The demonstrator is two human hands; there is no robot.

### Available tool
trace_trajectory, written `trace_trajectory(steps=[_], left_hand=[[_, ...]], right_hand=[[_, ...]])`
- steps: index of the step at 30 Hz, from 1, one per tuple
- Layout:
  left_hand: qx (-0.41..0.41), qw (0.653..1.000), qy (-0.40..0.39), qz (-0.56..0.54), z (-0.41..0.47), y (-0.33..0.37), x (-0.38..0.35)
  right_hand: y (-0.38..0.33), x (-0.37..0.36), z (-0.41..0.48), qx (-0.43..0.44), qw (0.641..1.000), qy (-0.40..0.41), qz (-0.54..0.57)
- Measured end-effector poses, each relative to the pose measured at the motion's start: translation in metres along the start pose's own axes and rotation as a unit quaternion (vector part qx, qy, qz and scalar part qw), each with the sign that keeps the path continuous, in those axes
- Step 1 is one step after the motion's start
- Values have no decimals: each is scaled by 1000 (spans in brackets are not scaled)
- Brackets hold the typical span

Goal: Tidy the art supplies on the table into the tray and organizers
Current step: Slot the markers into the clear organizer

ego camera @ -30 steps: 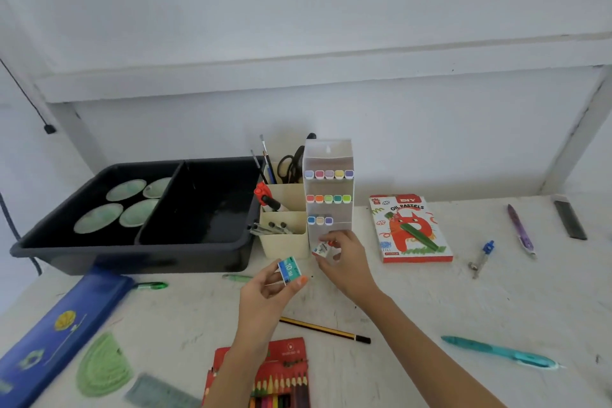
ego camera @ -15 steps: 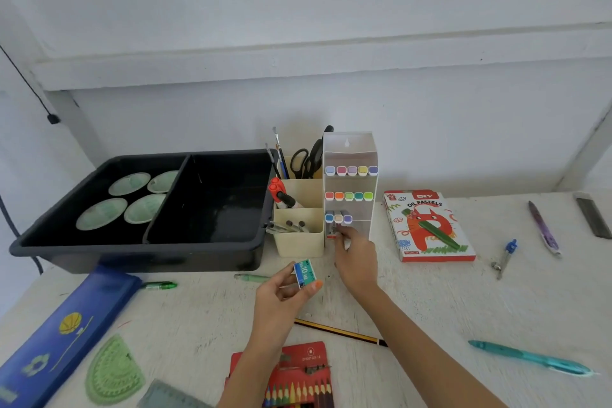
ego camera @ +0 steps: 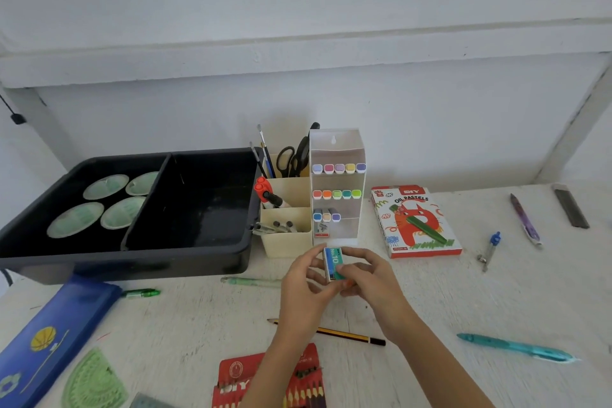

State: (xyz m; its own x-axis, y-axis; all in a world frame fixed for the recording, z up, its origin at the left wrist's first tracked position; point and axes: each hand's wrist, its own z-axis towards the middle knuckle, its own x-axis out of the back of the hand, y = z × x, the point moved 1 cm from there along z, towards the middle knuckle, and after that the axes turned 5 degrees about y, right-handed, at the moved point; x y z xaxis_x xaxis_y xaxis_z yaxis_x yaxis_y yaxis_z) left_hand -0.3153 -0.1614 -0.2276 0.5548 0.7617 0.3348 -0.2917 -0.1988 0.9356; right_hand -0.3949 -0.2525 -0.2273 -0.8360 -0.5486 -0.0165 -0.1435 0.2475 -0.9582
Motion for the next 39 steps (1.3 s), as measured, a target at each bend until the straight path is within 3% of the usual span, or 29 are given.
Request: trace_trajectory(steps=[3, 5, 7, 9, 11, 14, 17, 20, 29, 34, 36, 39], left_hand=[[-67, 992, -35, 101, 1, 12, -1], [-162, 976, -23, 145, 3, 31, 6], [-297, 932, 80, 192, 11, 55, 17], [-378, 884, 171, 215, 29, 77, 24], [-377, 876, 153, 257, 53, 97, 31], [-325, 885, 26, 333, 82, 105, 34], [-305, 891, -37, 334, 93, 97, 30], [-297, 907, -34, 297, 93, 93, 28], [-289, 917, -25, 274, 95, 94, 28], [-282, 914, -32, 290, 96, 97, 28], [-297, 903, -34, 309, 88, 94, 27], [-329, 904, 33, 273, 62, 83, 31]], right_hand=[[-4, 6, 3, 5, 998, 41, 39], [-4, 7, 10, 6, 996, 69, 57], [-2, 3, 19, 6, 992, 108, 62], [1, -4, 28, 19, 986, 158, 54], [3, -15, 35, 41, 976, 214, 26], [5, -30, 45, 57, 958, 280, -9], [5, -40, 53, 44, 950, 308, -3], [5, -46, 57, 44, 949, 313, -12], [8, -48, 63, 40, 971, 223, -76], [3, -43, 63, 42, 977, 171, -124], [0, -45, 53, 60, 972, 188, -127], [-4, -54, 25, 98, 970, 205, -85]])
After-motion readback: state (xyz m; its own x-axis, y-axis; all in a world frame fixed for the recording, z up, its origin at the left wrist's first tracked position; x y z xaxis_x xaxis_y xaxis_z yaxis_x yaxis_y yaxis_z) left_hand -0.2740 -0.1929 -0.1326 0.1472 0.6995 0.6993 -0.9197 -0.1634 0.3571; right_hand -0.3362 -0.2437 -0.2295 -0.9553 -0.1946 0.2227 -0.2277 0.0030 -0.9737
